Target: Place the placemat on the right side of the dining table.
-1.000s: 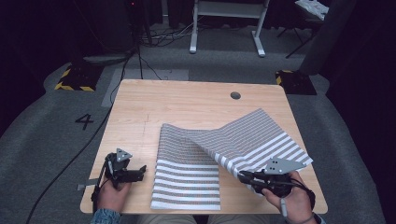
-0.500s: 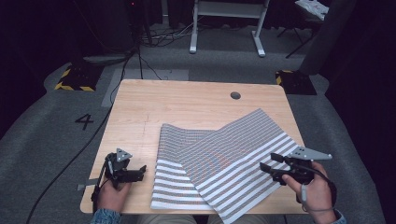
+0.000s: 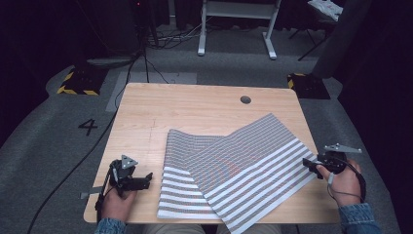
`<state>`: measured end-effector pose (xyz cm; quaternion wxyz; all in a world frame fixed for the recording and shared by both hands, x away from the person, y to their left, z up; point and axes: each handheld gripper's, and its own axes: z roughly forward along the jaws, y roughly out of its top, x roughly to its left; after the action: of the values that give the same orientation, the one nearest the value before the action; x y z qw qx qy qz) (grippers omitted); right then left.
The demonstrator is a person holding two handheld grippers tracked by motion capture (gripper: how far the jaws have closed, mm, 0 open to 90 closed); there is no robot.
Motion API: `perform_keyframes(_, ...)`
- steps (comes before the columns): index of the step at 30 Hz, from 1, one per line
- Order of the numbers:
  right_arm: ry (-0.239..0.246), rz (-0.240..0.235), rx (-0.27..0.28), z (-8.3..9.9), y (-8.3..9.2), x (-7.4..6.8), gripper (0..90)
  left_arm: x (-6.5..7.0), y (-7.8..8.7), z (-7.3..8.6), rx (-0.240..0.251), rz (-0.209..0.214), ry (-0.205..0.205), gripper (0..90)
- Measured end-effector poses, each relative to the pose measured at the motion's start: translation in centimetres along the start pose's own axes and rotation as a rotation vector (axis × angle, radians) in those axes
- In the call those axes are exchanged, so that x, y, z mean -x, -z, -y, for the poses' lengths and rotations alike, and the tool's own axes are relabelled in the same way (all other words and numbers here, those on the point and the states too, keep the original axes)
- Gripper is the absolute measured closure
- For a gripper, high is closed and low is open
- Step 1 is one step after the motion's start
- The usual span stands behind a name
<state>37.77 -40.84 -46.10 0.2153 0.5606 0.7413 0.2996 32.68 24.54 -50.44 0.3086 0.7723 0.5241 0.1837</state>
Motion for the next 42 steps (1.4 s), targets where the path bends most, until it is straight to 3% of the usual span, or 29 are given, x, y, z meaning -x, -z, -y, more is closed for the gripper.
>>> perform_keyframes(10, 0.032, 0.04, -0.066, -0.3, -3.7, 2.0, 26.0, 0.0, 0.0, 0.0, 0.0, 0.0, 0.0, 5.0)
perform_keyframes(11, 0.003, 0.024, -0.059, -0.3, -4.0, 2.1, 24.6, 0.0, 0.0, 0.0, 0.0, 0.0, 0.0, 5.0)
perform_keyframes(14, 0.0, 0.022, -0.066, -0.4, -4.1, 2.1, 21.5, 0.0, 0.0, 0.0, 0.0, -0.002, -0.002, 5.0)
perform_keyframes(22, -0.011, 0.042, -0.066, -0.3, -4.1, 1.7, 23.4, 0.0, 0.0, 0.0, 0.0, 0.0, 0.0, 5.0)
perform_keyframes(26, -0.013, 0.043, -0.053, -0.1, -3.9, 1.5, 29.2, 0.0, 0.0, 0.0, 0.003, -0.004, -0.002, 4.9)
perform_keyframes(28, -0.012, 0.034, -0.047, -0.1, -3.8, 1.2, 36.2, 0.0, 0.0, 0.0, 0.002, -0.003, -0.002, 4.9)
perform_keyframes(32, 0.034, -0.007, -0.043, -0.2, -3.3, 0.1, 70.1, 0.0, 0.0, 0.0, 0.001, -0.005, -0.002, 4.9)
perform_keyframes(33, 0.052, -0.012, -0.045, -0.3, -3.2, -0.3, 73.3, 0.0, 0.0, 0.0, 0.001, -0.005, -0.002, 4.9)
perform_keyframes(36, 0.09, -0.032, -0.018, -0.7, -2.3, -1.1, 79.4, 0.0, 0.0, 0.0, 0.002, -0.003, -0.002, 4.9)
perform_keyframes(42, 0.153, -0.053, 0.108, -2.5, 1.1, -2.3, 82.9, 0.0, 0.0, 0.0, 0.001, -0.002, -0.002, 4.9)
